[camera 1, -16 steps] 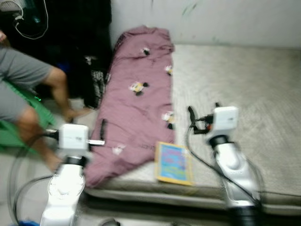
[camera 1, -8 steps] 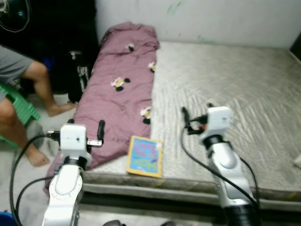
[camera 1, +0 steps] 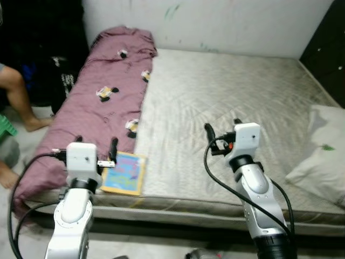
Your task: Clean up the room
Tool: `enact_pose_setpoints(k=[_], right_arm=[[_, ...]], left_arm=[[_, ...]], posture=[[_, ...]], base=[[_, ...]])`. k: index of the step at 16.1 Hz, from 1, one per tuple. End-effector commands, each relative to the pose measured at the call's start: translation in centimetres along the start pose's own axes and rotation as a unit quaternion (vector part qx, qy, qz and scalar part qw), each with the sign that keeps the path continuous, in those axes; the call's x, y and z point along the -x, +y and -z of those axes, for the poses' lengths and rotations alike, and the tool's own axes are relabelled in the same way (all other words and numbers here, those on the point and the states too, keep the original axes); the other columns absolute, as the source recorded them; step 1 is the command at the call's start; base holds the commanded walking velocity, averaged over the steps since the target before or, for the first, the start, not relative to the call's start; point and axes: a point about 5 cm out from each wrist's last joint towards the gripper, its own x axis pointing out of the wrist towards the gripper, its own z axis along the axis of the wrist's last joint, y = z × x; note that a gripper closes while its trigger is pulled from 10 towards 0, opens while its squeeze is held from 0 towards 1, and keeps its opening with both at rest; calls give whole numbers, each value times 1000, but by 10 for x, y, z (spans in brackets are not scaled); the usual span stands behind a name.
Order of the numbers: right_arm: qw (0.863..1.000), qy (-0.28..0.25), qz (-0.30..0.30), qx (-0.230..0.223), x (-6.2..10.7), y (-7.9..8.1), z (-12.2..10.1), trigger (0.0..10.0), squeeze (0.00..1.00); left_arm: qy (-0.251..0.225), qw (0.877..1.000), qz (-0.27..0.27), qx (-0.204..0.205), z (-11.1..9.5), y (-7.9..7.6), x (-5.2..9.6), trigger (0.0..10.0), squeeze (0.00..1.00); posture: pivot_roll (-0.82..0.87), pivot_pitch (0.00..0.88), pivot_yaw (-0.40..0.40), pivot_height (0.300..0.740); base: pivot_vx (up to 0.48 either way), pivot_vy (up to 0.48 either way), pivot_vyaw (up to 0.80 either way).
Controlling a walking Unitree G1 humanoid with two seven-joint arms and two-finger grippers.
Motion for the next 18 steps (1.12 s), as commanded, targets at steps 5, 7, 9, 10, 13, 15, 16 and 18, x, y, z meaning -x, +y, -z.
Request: enact_pose_setpoints(k=[5, 7, 9, 10, 13, 15, 16, 18], right_arm=[[1000, -2, 8, 8, -1, -7, -2, 10000, 0], [1000, -1, 8, 8, -1, -7, -2, 10000, 0], [1000, -1, 7, 9, -1, -8, -2, 10000, 0], [1000, -1, 7, 9, -2, -8, -2, 10000, 0], [1000, -1, 7, 11, -2, -8, -2, 10000, 0], [1000, -1, 6, 12, -2, -8, -2, 10000, 0], [1000, -1, 6, 12, -2, -8, -2, 10000, 0], [1000, 0, 6, 11, -2, -8, -2, 10000, 0]], left_arm=[[-6, 1000, 9, 5, -3, -5, -1, 10000, 0], [-6, 1000, 8, 5, -3, -5, -1, 10000, 0], [-7, 1000, 8, 6, -3, -6, -2, 10000, 0], [-7, 1000, 9, 6, -3, -6, -2, 10000, 0], [-9, 1000, 10, 9, -3, -6, -2, 10000, 0], [-15, 1000, 14, 14, -4, -6, -2, 10000, 0], [-19, 999, 23, 19, -5, -8, -2, 10000, 0], [-24, 999, 31, 21, -7, -9, -2, 10000, 0]], posture=[[-47, 0, -18, 740], [-47, 0, -18, 740], [-49, 0, -19, 740], [-49, 0, -19, 740], [-51, 0, -21, 740], [-51, 0, -21, 740], [-51, 0, -21, 740], [-51, 0, -23, 740]], base=[[0, -355, 0], [0, -379, 0], [0, -379, 0], [0, -379, 0], [0, -188, 0], [0, 0, 0], [0, 0, 0], [0, 0, 0]])
